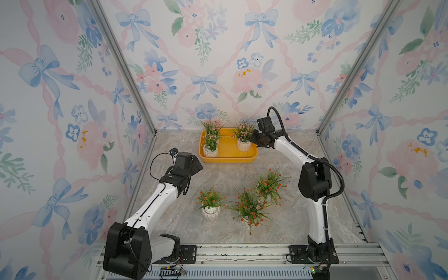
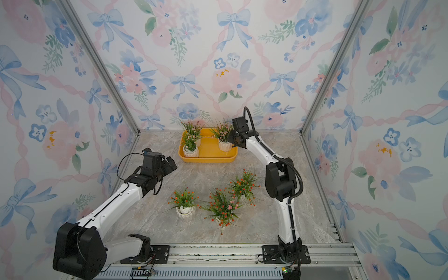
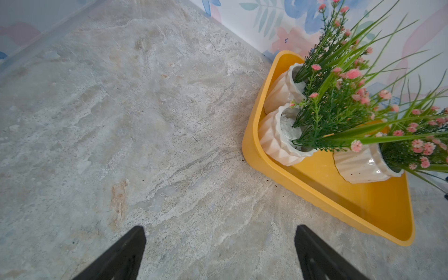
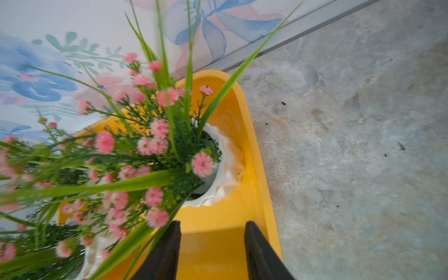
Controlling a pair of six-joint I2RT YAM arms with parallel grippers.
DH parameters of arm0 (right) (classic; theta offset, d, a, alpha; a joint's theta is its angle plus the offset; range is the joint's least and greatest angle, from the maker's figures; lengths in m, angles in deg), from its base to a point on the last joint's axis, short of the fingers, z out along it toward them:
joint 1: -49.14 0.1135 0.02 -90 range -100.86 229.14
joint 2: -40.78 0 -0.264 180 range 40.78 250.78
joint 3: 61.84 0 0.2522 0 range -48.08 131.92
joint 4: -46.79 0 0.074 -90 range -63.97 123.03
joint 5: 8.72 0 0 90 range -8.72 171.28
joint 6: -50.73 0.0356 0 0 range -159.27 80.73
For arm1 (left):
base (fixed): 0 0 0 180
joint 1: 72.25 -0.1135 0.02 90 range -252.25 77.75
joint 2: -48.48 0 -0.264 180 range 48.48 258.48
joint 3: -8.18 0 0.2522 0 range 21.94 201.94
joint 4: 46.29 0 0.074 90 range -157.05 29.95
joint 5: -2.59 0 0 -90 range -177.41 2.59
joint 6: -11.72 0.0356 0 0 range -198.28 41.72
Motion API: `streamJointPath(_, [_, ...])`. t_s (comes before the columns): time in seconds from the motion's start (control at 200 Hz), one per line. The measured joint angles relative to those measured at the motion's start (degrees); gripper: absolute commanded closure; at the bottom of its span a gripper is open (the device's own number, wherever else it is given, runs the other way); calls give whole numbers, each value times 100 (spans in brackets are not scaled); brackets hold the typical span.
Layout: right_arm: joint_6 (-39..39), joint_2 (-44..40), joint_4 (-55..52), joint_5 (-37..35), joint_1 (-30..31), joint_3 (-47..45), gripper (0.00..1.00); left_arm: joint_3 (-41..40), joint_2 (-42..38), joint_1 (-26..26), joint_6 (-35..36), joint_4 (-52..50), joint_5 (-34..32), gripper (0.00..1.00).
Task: Put the potted gypsophila into the storage box
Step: Place the baby's breath potted plant at the storage box.
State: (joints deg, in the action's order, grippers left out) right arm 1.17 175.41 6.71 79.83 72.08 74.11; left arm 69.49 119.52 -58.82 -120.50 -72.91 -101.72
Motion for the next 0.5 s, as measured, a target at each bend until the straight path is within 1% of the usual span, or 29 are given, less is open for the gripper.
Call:
streamJointPath(0.14, [216, -46, 247, 186, 2, -269, 53, 20, 42, 2, 101, -9, 177, 2])
streamJointPath(0.23, [286, -144, 330, 227, -2, -638, 48, 120, 66, 48, 289, -4, 328, 2])
streamJointPath(0.355, [345, -507, 369, 223, -44, -1239, 44, 446, 105, 365, 695, -9, 501, 2])
streamJointPath(0.5, [398, -1266, 424, 70, -170, -1875, 39, 977, 332, 717, 1054, 63, 761, 2])
